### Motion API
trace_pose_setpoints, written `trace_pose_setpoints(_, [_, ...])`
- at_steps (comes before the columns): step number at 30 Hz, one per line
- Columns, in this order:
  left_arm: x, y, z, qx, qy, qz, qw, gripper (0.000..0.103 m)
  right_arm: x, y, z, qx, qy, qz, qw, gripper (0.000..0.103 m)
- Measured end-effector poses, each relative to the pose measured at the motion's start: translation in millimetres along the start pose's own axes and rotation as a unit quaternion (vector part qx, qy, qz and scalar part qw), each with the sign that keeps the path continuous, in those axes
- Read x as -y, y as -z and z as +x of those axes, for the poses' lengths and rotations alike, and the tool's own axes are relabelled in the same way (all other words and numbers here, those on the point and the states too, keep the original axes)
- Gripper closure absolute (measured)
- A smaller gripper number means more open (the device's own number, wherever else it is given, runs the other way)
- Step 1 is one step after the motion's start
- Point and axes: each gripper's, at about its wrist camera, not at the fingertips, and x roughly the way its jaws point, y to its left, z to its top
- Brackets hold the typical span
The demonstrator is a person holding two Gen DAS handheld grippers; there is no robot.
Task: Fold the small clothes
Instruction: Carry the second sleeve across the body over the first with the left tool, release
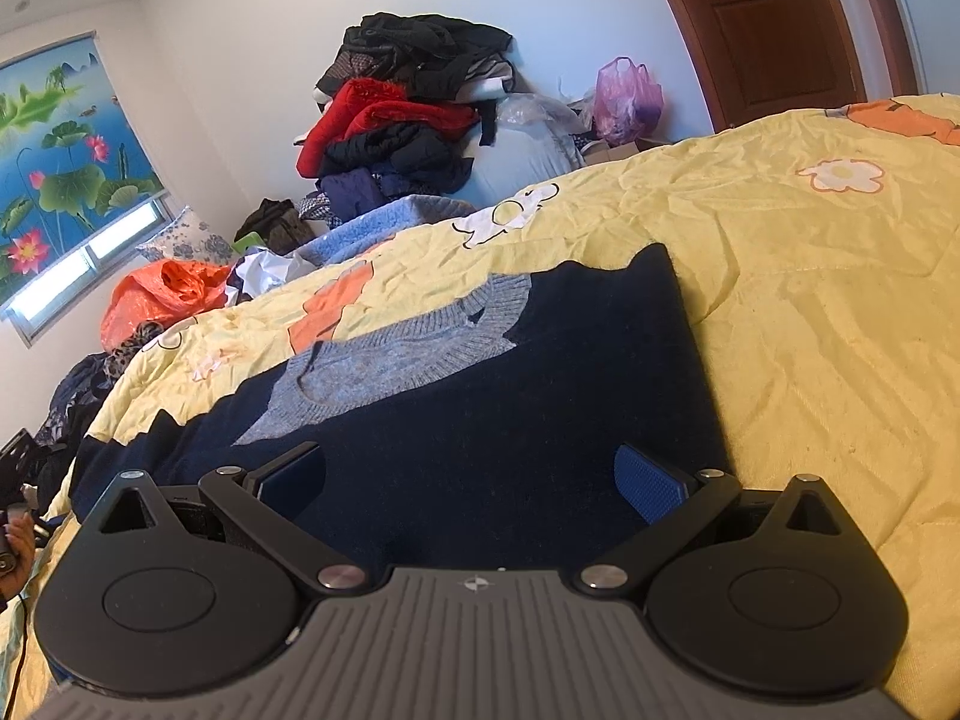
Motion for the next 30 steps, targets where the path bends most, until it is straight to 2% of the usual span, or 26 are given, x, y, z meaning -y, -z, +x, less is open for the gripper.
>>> trace_pose_setpoints(2, [1.6, -2.2, 8.5, 0.001, -0.002, 0.018, 0.9998, 0.004, 0.5, 0.0, -0.1, 0.001, -0.001, 0.002, 1.0, 0.0])
trace_pose_setpoints(7, [6.3, -2.6, 30.6, -0.008, -0.042, 0.057, 0.9974, 0.008, 3.4, -0.3, -0.7, 0.003, -0.006, 0.009, 1.0, 0.0])
trace_pose_setpoints(8, [8.0, -0.7, 30.5, -0.001, -0.042, 0.071, 0.9966, 0.017, 3.3, -0.3, -0.8, 0.003, -0.007, 0.01, 1.0, 0.0])
trace_pose_setpoints(9, [10.5, 0.8, 30.1, 0.004, -0.043, 0.086, 0.9954, 0.053, 3.6, -0.4, -0.8, 0.003, -0.007, 0.01, 1.0, 0.0])
trace_pose_setpoints(10, [12.4, 1.2, 30.6, 0.002, -0.045, 0.095, 0.9944, 0.073, 3.5, -0.4, -0.8, 0.003, -0.008, 0.011, 1.0, 0.0])
trace_pose_setpoints(11, [13.6, 1.6, 29.7, 0.005, -0.045, 0.097, 0.9942, 0.074, 3.5, -0.5, -0.9, 0.003, -0.008, 0.01, 1.0, 0.0])
trace_pose_setpoints(13, [21.6, 1.8, 24.9, 0.02, -0.05, 0.114, 0.992, 0.091, 4.3, -0.4, -1.2, 0.004, -0.01, 0.012, 1.0, 0.0])
trace_pose_setpoints(15, [34.4, 3.7, 16.6, 0.037, -0.052, 0.129, 0.9896, 0.092, 5.3, -0.6, -1.6, 0.004, -0.012, 0.015, 1.0, 0.0])
trace_pose_setpoints(19, [72.7, 16.5, -9.6, 0.068, -0.03, 0.165, 0.9835, 0.093, 7.2, -0.8, -2.6, 0.006, -0.017, 0.021, 1.0, 0.0])
trace_pose_setpoints(21, [107.2, 36.4, -29.1, 0.091, -0.014, 0.22, 0.9711, 0.094, 8.4, -0.8, -3.0, 0.007, -0.02, 0.025, 0.999, 0.0])
trace_pose_setpoints(22, [127.2, 52.4, -39.9, 0.105, -0.004, 0.256, 0.9609, 0.094, 9.0, -0.9, -3.4, 0.007, -0.021, 0.027, 0.999, 0.0])
trace_pose_setpoints(25, [180.4, 128.6, -73.8, 0.133, 0.041, 0.372, 0.9176, 0.094, 11.4, -0.7, -4.4, 0.009, -0.027, 0.034, 0.999, 0.0])
trace_pose_setpoints(26, [193.4, 158.5, -81.4, 0.125, 0.062, 0.404, 0.9041, 0.094, 12.0, -0.7, -4.7, 0.01, -0.029, 0.037, 0.999, 0.0])
trace_pose_setpoints(27, [202.2, 188.8, -86.8, 0.108, 0.084, 0.425, 0.8946, 0.094, 12.7, -0.7, -4.9, 0.01, -0.03, 0.039, 0.999, 0.0])
trace_pose_setpoints(28, [207.7, 218.3, -88.7, 0.081, 0.104, 0.434, 0.8912, 0.094, 13.0, -0.9, -4.8, 0.01, -0.031, 0.04, 0.999, 0.0])
trace_pose_setpoints(30, [210.6, 276.6, -80.5, 0.002, 0.134, 0.447, 0.8842, 0.093, 13.2, -0.9, -4.8, 0.01, -0.032, 0.041, 0.999, 0.0])
